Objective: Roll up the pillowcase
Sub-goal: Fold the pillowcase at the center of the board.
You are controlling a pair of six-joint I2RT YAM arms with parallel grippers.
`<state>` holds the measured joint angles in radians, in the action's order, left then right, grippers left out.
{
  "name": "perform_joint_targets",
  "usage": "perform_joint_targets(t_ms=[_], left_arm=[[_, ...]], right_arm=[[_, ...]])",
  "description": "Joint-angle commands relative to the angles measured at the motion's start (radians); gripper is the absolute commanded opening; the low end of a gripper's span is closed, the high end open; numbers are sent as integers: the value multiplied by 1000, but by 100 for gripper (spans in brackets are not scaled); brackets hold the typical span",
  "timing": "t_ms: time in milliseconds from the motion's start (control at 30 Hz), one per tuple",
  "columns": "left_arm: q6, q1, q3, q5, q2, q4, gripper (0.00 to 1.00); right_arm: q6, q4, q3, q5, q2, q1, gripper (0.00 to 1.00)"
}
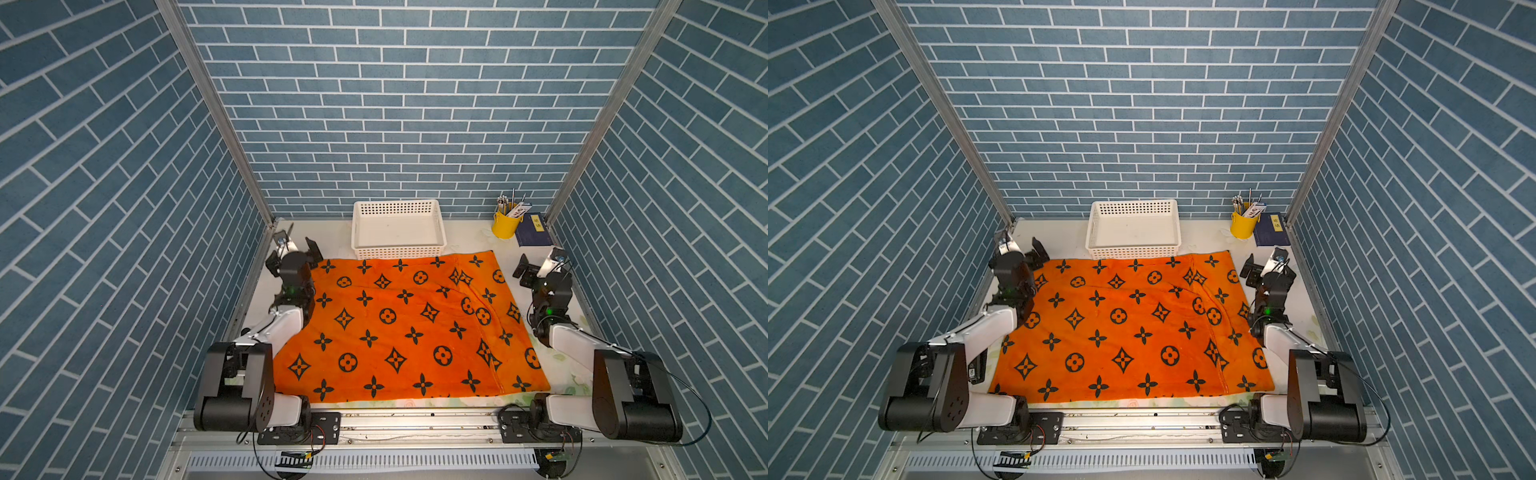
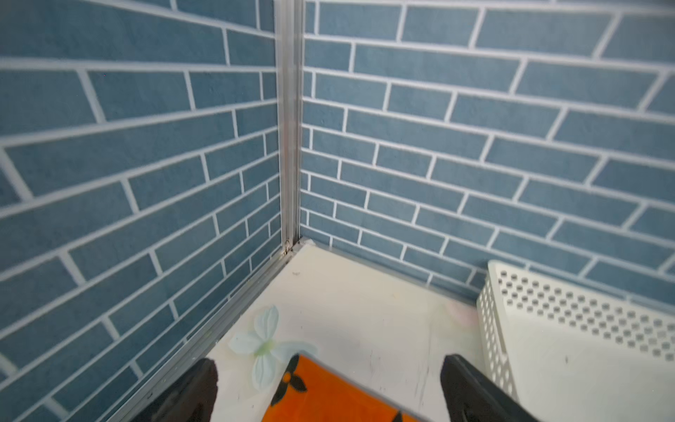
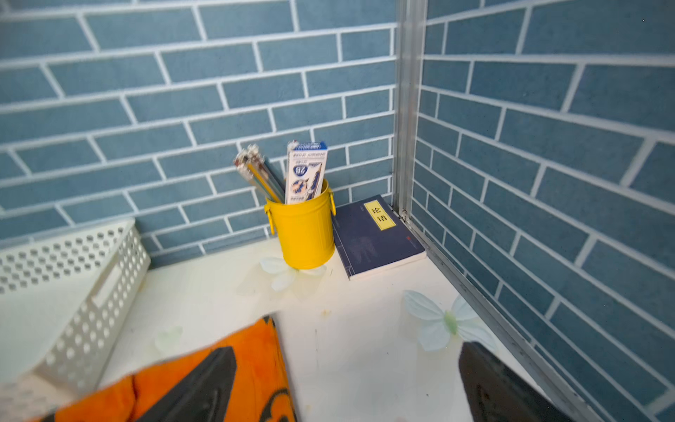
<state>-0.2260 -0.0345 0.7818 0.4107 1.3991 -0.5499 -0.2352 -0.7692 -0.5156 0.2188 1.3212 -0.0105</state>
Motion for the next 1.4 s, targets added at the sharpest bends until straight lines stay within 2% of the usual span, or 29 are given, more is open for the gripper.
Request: perform_joint_targets(t_ms=[0, 67, 167, 300, 433, 733, 833, 933, 1067, 1200, 1300, 1367], left_arm=[[-133, 29, 209, 20, 112, 472, 100], [-157, 51, 295, -37, 183, 549, 100], [-203, 91, 351, -93, 258, 600, 100], [-220, 156, 443, -193, 383, 686, 96], [-201, 206, 522, -266, 486, 731, 94], [-146, 252, 699, -377, 685, 819, 84], [-140, 252, 744, -414, 732, 835, 78], [-142, 252, 765, -429, 764, 839, 66], [-146, 252, 761, -419, 784, 842, 61], [-147, 252, 734, -426, 774, 812, 34], [-157, 252, 711, -436, 760, 786, 16], [-165, 252, 694, -438, 748, 772, 11]], right_arm=[[-197, 218, -97, -69, 27, 15, 100], [-211, 228, -152, -125, 68, 15, 100], [-220, 265, -231, -181, 126, 15, 100], [-236, 299, -302, -195, 192, 11, 100], [-243, 461, -427, -213, 281, 1, 100], [-220, 560, -533, -124, 397, -75, 100], [-219, 598, -569, -98, 427, -85, 100], [-214, 635, -608, -78, 460, -92, 100], [-181, 724, -702, -24, 541, -105, 100], [-165, 786, -797, -15, 625, -108, 100], [-165, 830, -885, -44, 697, -108, 90], [-183, 870, -954, -67, 751, -108, 77]])
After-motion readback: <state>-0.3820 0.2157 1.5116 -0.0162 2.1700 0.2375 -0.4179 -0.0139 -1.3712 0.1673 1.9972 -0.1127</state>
